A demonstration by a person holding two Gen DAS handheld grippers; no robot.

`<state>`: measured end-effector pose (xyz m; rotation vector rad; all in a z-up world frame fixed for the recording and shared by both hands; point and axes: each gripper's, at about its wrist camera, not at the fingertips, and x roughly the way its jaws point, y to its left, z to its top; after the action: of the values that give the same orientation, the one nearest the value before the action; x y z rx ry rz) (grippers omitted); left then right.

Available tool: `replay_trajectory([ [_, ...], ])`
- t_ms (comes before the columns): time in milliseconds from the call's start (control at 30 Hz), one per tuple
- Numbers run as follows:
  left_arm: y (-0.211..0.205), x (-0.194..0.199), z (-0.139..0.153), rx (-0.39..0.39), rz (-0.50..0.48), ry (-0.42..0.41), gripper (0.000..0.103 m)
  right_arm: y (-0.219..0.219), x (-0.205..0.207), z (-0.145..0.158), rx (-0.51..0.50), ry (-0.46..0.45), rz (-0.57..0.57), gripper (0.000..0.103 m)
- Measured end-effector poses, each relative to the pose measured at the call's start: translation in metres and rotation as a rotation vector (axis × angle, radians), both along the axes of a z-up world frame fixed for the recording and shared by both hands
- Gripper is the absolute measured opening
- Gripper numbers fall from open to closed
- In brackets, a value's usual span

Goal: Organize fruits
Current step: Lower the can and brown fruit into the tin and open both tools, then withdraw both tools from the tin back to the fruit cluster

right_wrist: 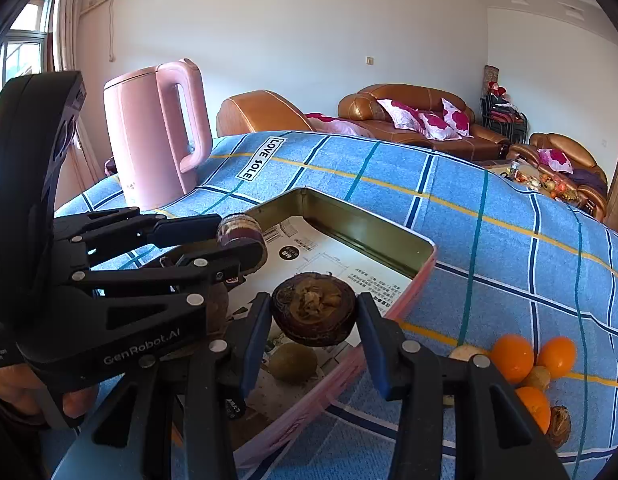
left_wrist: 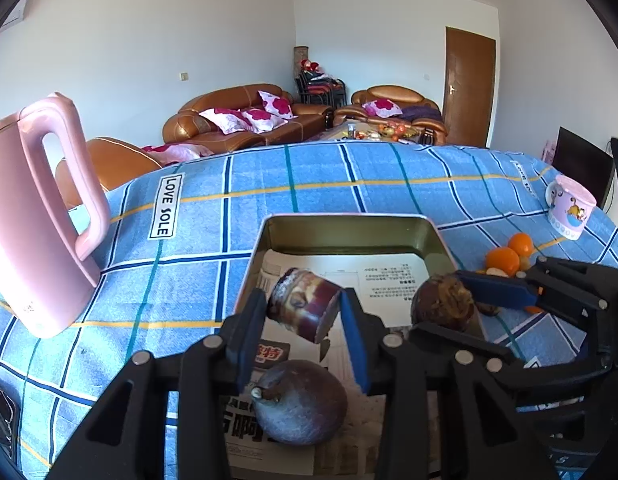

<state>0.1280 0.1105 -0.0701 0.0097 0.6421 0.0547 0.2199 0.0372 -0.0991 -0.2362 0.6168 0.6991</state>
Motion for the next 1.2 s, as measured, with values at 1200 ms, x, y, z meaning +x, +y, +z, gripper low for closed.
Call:
replay_trajectory([
  [1200,-0.022,-0.02,0.018,-0.028,-0.041,-0.103,0.07,-0.041,-0.022,0.018,-0.038,-0.045,-0.063,0.057],
])
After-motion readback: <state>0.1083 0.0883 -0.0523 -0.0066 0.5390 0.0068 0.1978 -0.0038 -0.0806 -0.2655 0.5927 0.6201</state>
